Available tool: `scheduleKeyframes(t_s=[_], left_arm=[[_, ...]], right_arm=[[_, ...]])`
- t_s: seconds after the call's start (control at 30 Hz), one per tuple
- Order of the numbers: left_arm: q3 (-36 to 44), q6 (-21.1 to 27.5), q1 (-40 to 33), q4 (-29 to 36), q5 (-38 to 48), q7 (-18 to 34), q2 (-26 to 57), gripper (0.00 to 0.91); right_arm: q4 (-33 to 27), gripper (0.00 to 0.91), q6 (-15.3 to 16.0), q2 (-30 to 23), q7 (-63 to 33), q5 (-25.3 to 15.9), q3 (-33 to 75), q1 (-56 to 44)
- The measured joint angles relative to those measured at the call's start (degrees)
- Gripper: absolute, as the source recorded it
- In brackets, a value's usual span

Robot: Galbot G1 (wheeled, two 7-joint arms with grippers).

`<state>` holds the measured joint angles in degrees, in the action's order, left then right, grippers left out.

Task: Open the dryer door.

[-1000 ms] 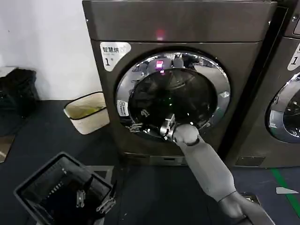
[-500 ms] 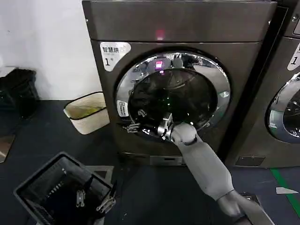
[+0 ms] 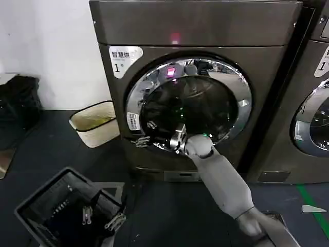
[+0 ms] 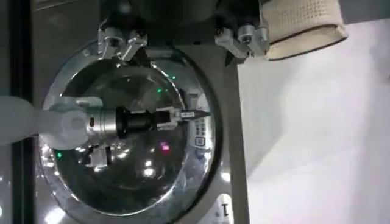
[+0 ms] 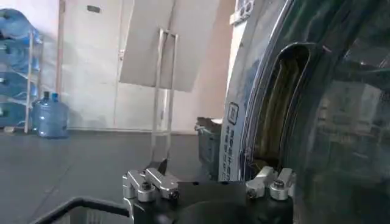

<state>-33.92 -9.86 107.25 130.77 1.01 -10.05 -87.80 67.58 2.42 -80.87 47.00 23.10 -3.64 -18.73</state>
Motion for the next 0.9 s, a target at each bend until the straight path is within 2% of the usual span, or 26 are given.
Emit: scheduleKeyframes(t_s=[0.9], left_arm=[[-4.0, -1.3, -2.6, -2.0, 3.5, -0.1, 0.8, 0.907]], right_arm=[[6.5, 0.907, -0.7, 4.6, 10.0, 1.7, -0.4, -3.5]])
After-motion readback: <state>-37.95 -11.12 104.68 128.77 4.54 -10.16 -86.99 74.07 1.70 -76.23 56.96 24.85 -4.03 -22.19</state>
